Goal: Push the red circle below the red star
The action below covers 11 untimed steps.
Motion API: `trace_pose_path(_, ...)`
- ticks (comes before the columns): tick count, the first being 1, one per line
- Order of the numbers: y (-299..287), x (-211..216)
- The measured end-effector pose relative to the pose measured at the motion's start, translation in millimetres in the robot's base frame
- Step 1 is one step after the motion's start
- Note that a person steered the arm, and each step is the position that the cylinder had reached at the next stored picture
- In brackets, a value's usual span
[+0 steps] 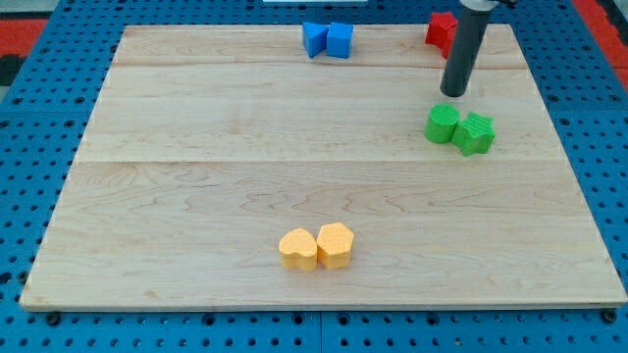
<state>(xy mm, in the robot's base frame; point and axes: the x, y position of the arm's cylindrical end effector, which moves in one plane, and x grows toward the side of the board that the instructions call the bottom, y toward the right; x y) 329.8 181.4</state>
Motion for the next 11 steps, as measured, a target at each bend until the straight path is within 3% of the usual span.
trace_pose_path(1, -19, 0)
trace_pose_path(5, 46, -22)
trace_pose_path(7, 84, -81)
trace_pose_path(8, 81, -99)
trace_pose_path(11, 35, -99)
